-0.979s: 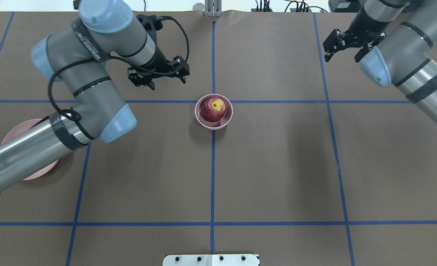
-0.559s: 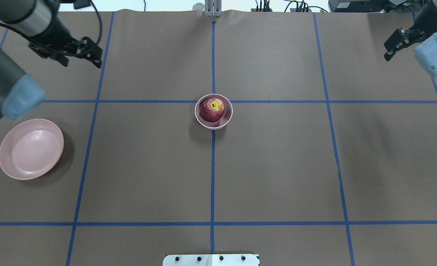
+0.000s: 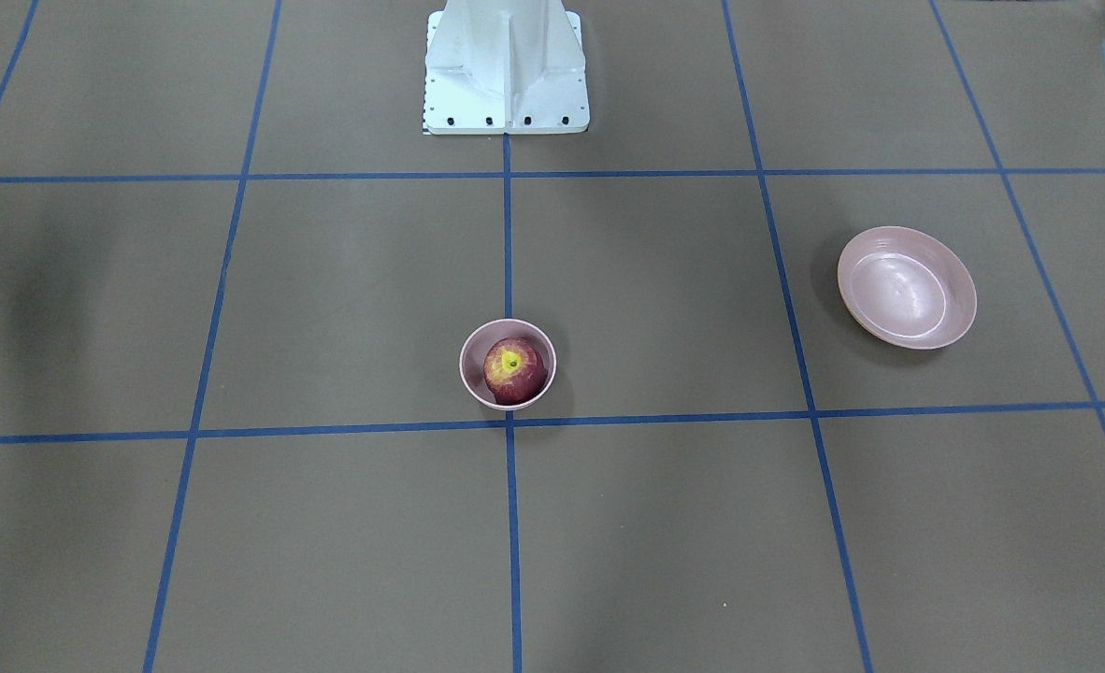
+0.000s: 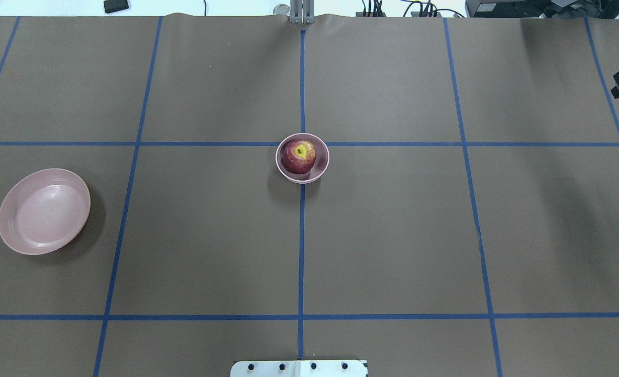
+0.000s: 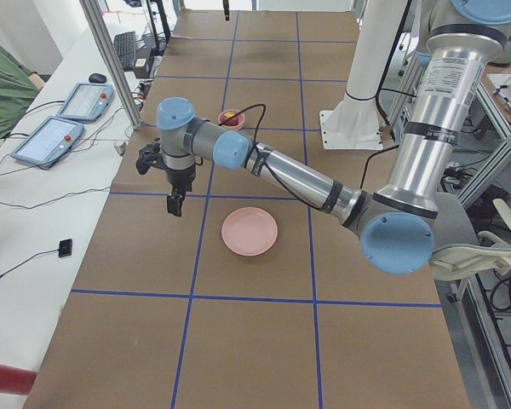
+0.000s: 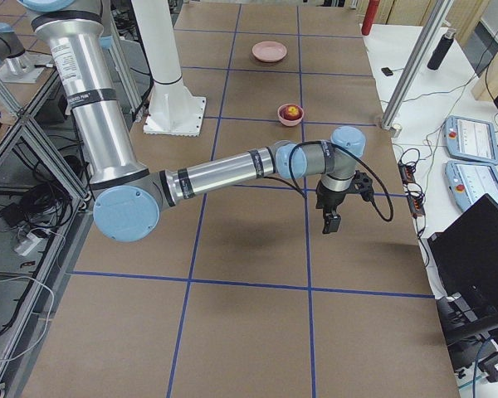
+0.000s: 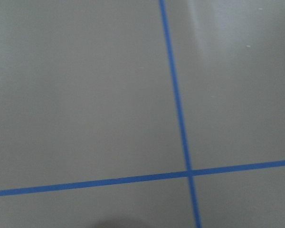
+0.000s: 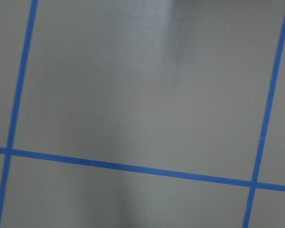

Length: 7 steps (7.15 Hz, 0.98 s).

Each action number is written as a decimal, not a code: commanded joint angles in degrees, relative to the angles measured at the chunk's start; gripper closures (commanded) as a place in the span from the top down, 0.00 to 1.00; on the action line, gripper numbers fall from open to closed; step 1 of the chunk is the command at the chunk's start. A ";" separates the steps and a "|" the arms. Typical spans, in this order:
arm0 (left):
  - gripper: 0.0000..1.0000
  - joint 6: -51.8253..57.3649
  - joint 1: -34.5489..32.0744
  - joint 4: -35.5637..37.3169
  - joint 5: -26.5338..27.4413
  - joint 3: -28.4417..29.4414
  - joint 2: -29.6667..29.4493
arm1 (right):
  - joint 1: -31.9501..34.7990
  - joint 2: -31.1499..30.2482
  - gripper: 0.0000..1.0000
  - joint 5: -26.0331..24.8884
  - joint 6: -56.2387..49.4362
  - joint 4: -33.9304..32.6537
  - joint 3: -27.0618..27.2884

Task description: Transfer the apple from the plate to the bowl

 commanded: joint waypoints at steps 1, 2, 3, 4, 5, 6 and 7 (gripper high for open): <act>0.98 9.18 -4.71 -0.19 -0.07 4.61 5.03 | 3.83 -5.44 1.00 -0.24 0.10 5.72 -1.91; 0.98 9.18 -4.55 -0.72 -0.07 6.73 7.67 | 4.55 -7.10 1.00 3.60 0.19 5.46 -1.57; 0.98 10.48 -4.55 -4.03 -0.07 8.75 11.43 | 6.12 -9.21 1.00 6.24 0.28 5.46 -1.05; 0.98 11.63 -4.64 -11.72 -0.07 13.04 14.00 | 6.49 -12.28 1.00 5.92 0.10 5.89 -0.08; 0.98 11.29 -4.99 -13.72 -0.24 14.38 14.37 | 7.62 -14.74 1.00 5.57 -0.68 5.98 0.80; 0.98 11.11 -6.30 -13.47 -4.42 14.05 14.37 | 10.33 -14.94 1.00 5.48 -0.69 5.37 1.94; 0.98 10.76 -7.70 -11.64 -7.16 12.74 14.37 | 10.53 -15.64 1.00 5.48 -0.69 5.11 2.47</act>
